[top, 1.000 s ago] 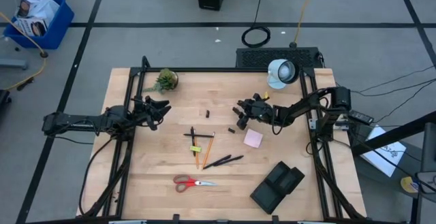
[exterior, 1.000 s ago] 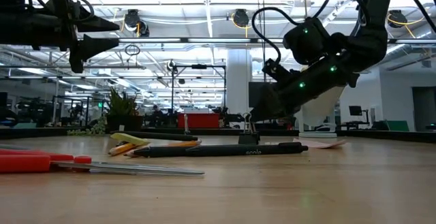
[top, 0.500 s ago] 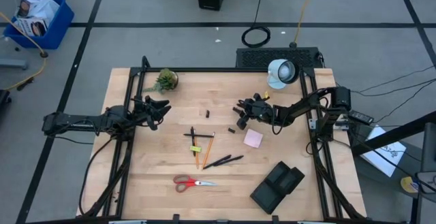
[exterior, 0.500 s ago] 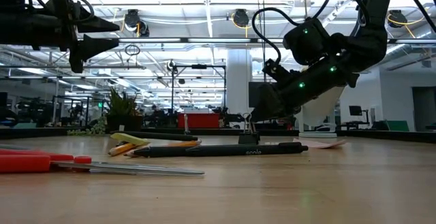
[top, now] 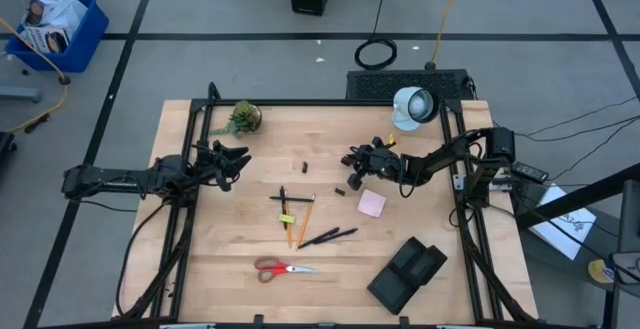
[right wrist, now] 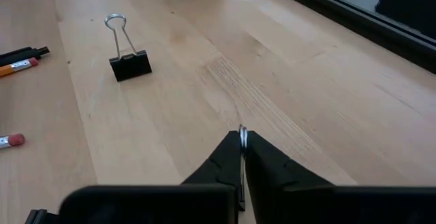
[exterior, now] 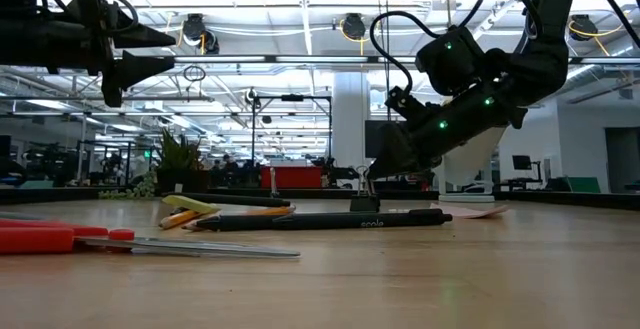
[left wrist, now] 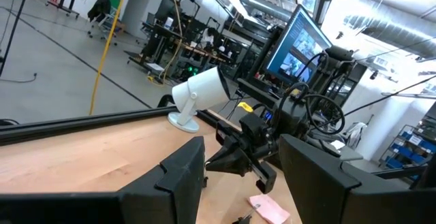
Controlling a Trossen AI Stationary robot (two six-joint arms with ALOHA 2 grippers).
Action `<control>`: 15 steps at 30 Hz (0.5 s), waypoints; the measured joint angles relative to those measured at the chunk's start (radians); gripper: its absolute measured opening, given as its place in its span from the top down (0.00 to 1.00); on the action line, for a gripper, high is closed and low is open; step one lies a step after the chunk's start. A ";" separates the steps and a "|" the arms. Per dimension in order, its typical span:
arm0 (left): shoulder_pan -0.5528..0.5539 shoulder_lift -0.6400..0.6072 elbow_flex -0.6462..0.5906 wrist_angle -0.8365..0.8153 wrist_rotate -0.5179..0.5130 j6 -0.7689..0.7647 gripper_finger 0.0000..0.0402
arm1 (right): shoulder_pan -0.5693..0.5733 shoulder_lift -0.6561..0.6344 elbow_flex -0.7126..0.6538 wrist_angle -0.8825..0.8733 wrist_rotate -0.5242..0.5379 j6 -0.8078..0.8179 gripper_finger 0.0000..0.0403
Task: Pick and place office supplies into organizer
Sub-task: Put the black clip binder into the desk organizer
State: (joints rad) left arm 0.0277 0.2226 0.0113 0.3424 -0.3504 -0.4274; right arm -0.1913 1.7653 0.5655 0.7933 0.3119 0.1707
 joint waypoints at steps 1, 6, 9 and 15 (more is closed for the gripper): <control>0.000 0.000 0.000 0.000 0.000 0.000 0.51 | 0.000 0.000 0.000 0.000 0.000 0.000 0.99; 0.000 0.000 0.000 0.000 0.000 0.000 0.51 | 0.000 0.000 0.000 0.000 0.000 0.000 0.97; 0.000 0.000 0.000 0.000 -0.001 0.001 0.51 | 0.001 0.000 0.000 0.000 0.000 0.001 0.98; 0.000 0.000 0.000 -0.001 -0.001 0.001 0.51 | 0.027 -0.043 -0.001 -0.038 -0.003 0.023 0.99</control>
State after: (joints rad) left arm 0.0274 0.2226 0.0113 0.3416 -0.3511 -0.4262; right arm -0.1642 1.7223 0.5644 0.7555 0.3085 0.1932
